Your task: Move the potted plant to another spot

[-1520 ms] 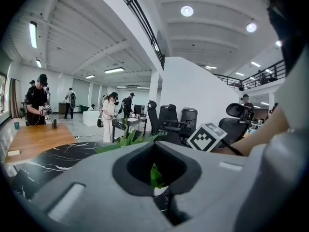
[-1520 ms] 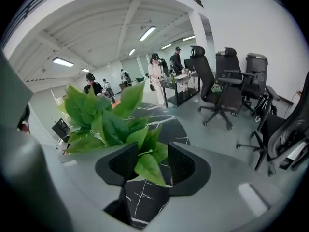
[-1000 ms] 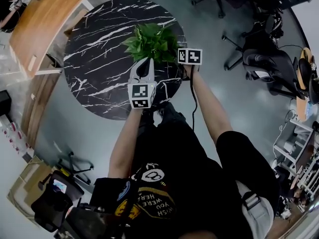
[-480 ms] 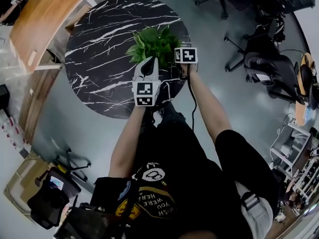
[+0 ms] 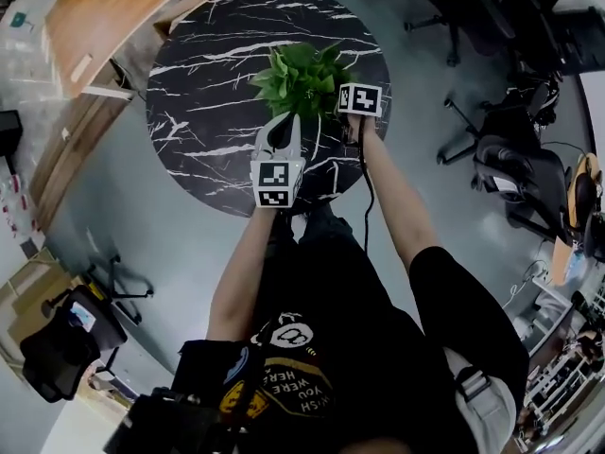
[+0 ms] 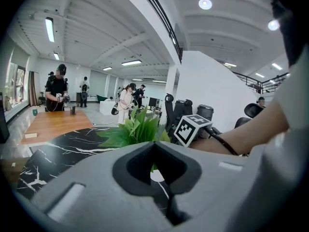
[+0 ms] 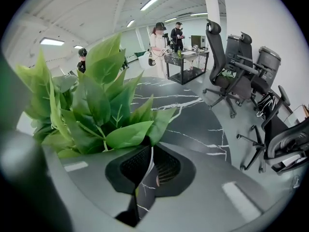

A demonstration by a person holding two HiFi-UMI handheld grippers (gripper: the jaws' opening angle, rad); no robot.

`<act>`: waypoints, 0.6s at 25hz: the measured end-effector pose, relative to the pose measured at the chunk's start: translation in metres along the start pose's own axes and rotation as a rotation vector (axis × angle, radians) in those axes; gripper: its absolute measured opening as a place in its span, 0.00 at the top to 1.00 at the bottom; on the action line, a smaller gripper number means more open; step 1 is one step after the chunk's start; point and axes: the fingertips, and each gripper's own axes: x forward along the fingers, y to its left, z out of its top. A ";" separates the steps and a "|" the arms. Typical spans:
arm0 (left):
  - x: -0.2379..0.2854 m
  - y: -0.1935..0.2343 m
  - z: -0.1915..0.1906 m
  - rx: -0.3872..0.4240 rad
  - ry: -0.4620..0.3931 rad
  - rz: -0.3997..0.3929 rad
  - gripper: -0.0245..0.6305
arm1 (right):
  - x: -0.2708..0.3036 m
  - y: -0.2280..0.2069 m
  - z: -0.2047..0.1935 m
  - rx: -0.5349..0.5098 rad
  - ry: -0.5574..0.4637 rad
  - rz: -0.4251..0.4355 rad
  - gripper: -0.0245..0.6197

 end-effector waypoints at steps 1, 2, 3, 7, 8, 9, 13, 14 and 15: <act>-0.004 0.007 0.000 -0.009 -0.005 0.014 0.96 | 0.005 0.005 0.006 -0.005 0.001 0.001 0.93; -0.007 0.015 0.001 -0.018 -0.011 0.028 0.96 | 0.011 0.011 0.012 -0.009 0.002 0.003 0.93; -0.010 0.023 0.002 -0.027 -0.016 0.041 0.96 | 0.016 0.016 0.020 -0.013 0.001 0.006 0.93; -0.022 0.057 0.008 -0.059 -0.042 0.094 0.96 | 0.039 0.036 0.060 -0.043 -0.015 0.003 0.94; -0.025 0.068 0.009 -0.066 -0.049 0.110 0.96 | 0.046 0.041 0.071 -0.049 -0.018 0.003 0.94; -0.029 0.079 0.010 -0.074 -0.057 0.129 0.96 | 0.053 0.046 0.082 -0.054 -0.019 0.003 0.94; -0.048 0.125 0.011 -0.111 -0.085 0.217 0.96 | 0.081 0.075 0.127 -0.091 -0.023 0.008 0.94; -0.053 0.136 0.011 -0.119 -0.090 0.237 0.96 | 0.088 0.084 0.137 -0.104 -0.024 0.010 0.94; -0.059 0.147 0.010 -0.128 -0.093 0.257 0.96 | 0.096 0.093 0.146 -0.119 -0.025 0.011 0.94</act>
